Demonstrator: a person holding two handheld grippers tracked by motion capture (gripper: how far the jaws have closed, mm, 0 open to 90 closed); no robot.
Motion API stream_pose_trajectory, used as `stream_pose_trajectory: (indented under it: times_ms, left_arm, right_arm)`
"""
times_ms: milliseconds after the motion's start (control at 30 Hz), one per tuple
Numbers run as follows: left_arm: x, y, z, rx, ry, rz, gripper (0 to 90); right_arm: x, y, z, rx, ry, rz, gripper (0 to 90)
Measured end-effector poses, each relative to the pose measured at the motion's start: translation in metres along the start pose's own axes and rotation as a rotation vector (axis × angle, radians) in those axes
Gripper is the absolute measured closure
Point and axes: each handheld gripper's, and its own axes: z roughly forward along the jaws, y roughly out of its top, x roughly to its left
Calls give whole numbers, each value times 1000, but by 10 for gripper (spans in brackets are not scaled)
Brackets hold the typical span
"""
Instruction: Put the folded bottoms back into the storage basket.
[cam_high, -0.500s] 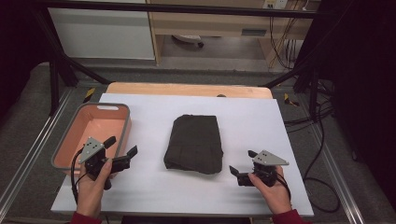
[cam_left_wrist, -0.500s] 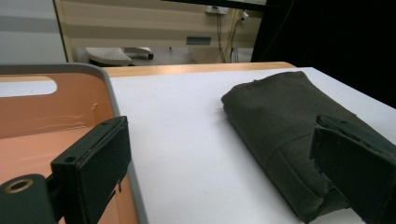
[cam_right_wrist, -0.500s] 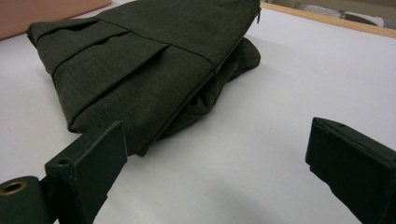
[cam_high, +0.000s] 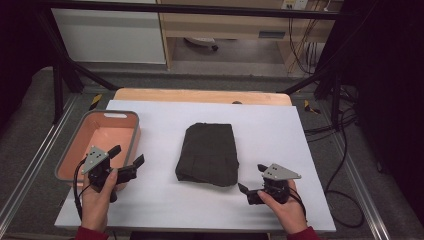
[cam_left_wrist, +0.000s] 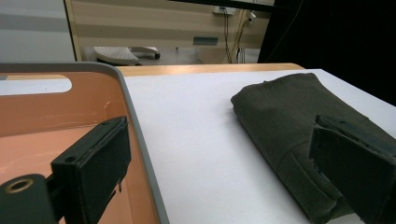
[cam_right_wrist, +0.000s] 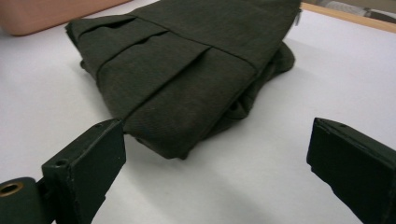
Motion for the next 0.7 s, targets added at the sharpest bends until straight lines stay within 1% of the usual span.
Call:
stream_pose_trajectory:
  times_ms: [33,133,167,200,233,333,500,600,667,700]
  left_arm:
    - [0,0,0,0,0,0,63]
    - [1,0,0,6,0,-2,65]
    - [1,0,0,6,1,-1,66]
    - [1,0,0,7,2,-1,66]
    - [1,0,0,8,1,-2,67]
    - [1,0,1,11,3,-1,68]
    - [1,-1,2,14,6,-1,70]
    - [1,-1,2,18,6,-1,72]
    - [1,-1,2,21,5,1,76]
    - [1,-1,2,22,6,1,76]
  right_arm:
    - [0,0,0,0,0,0,50]
    - [8,1,3,17,13,-16,54]
    - [12,1,5,34,7,-30,64]
    - [12,1,5,34,7,-30,64]
    - [15,0,7,48,4,-34,71]
    - [18,0,9,63,17,-38,71]
    - [18,-1,10,71,28,-37,83]
    - [19,-2,12,82,43,-45,119]
    - [22,-3,15,111,52,-62,142]
    - [22,-3,15,111,52,-62,142]
